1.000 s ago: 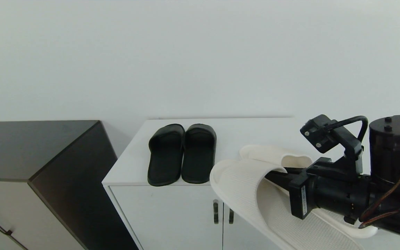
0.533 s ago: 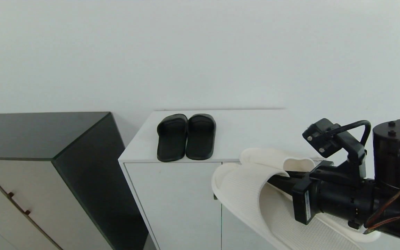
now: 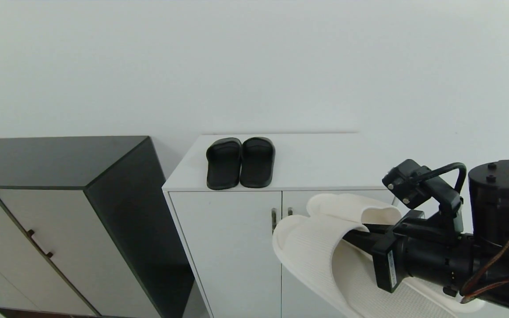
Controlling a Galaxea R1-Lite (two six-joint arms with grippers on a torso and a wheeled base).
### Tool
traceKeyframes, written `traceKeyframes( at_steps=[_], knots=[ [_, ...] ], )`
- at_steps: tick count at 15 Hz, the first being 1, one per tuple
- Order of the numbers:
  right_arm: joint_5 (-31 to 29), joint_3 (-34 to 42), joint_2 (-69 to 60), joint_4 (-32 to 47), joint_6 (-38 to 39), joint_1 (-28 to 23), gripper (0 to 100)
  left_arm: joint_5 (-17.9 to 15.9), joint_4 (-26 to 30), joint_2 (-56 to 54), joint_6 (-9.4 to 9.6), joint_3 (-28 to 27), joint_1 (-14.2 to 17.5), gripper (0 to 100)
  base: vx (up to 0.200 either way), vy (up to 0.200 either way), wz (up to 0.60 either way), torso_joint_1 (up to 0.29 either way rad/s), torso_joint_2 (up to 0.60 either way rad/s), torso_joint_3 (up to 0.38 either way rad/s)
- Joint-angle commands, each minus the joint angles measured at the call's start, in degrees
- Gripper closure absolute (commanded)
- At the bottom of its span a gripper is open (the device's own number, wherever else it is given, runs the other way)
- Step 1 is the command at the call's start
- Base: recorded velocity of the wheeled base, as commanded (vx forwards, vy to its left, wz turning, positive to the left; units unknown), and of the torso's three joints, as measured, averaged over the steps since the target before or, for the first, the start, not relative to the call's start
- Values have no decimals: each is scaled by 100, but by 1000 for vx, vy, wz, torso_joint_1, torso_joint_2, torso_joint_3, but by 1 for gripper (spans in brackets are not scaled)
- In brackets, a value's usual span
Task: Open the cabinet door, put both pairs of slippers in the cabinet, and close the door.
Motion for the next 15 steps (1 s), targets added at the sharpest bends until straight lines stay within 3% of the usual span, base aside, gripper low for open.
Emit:
traceKeyframes(
  at_steps=[1, 10, 15],
  knots=[
    [7, 30, 0, -3, -1, 10, 100, -2, -1, 1, 0, 0, 1, 100, 0, 0, 0, 0, 0, 0],
    [7, 144, -18, -38, -1, 10, 100, -2, -1, 1, 0, 0, 1, 100, 0, 0, 0, 0, 0, 0],
    [7, 214, -36, -47, -1, 10, 100, -11, -1, 1, 9, 0, 1, 100, 0, 0, 0, -164, 423, 251]
  ],
)
